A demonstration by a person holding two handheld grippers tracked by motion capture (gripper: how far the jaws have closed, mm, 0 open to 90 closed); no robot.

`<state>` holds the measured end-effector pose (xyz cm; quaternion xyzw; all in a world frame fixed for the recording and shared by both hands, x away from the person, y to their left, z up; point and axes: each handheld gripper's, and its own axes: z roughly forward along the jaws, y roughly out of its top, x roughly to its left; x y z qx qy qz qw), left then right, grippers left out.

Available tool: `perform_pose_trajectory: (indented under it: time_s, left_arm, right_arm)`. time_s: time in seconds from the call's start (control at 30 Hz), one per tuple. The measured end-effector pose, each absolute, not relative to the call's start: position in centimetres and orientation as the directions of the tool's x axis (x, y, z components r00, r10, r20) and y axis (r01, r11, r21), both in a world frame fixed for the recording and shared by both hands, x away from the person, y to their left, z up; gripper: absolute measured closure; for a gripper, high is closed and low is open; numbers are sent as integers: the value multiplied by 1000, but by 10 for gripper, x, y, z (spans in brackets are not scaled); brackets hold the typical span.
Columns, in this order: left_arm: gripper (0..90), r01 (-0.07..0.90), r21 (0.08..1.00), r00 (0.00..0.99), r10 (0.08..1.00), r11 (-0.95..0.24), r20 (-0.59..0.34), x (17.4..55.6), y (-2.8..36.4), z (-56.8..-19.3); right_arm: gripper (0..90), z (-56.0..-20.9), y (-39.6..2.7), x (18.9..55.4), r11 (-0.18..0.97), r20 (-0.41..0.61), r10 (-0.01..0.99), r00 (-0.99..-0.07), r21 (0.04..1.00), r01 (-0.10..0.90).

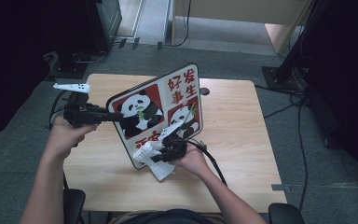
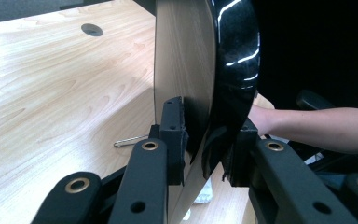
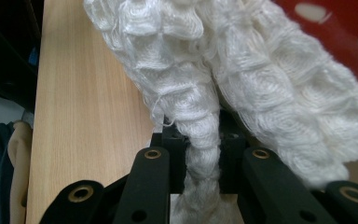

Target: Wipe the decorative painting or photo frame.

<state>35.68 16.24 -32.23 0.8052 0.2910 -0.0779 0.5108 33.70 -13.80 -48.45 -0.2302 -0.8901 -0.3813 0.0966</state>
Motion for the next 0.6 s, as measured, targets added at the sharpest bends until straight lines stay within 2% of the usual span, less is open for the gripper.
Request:
perform_pose_trajectory:
  time_s: [0.4, 0.6]
  left_arm:
    - [737, 549, 780, 816, 394, -300, -423, 358, 163, -323]
    - [734, 552, 780, 814, 394, -295, -427, 359, 163, -323]
  right_arm:
    - [786, -480, -137, 337, 618, 358, 349, -866, 607, 500]
    - [786, -466, -140, 336, 601, 346, 345, -873, 632, 488]
